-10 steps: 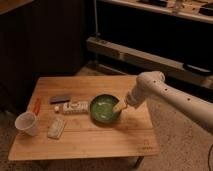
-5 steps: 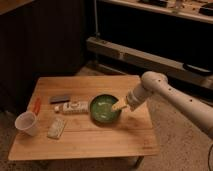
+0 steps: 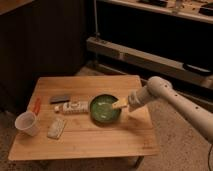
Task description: Drag the ceramic bowl in a circle
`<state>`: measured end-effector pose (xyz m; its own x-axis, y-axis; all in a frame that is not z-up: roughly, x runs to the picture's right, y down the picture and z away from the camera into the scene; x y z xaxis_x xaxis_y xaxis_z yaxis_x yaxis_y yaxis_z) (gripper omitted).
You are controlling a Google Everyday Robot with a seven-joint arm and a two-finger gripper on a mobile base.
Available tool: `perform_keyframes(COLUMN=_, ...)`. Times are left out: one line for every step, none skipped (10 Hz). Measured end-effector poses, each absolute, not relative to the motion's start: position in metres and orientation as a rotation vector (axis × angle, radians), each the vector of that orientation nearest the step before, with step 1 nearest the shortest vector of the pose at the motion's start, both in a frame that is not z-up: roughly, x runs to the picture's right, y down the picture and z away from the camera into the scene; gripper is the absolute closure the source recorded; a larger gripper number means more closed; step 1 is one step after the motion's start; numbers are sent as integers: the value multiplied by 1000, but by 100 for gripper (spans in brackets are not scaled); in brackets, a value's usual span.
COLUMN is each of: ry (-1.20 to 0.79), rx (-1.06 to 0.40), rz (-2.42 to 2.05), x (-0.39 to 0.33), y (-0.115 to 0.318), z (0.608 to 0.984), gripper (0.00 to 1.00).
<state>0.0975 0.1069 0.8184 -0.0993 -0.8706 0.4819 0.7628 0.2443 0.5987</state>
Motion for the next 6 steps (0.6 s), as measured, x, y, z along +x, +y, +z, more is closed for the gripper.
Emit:
perform_keyframes(ry=-946, rx=158, rz=-1360, x=97, y=106, z=822, gripper=20)
perform_keyframes(ry=-947, rx=167, rz=-1342, x=97, y=105, z=825, gripper=20)
perform_keyframes(ry=-952, rx=171, rz=-1306, x=98, y=103, z=831, gripper=20)
perform_keyframes(ry=-959, rx=159, rz=-1268, x=101, y=104, z=837, gripper=20)
perform_keyframes(ry=-964, rx=149, rz=-1232, x=101, y=101, z=840, gripper=20)
perform_keyframes(ry=-975, rx=137, rz=-1197, x=100, y=102, z=843, gripper=20)
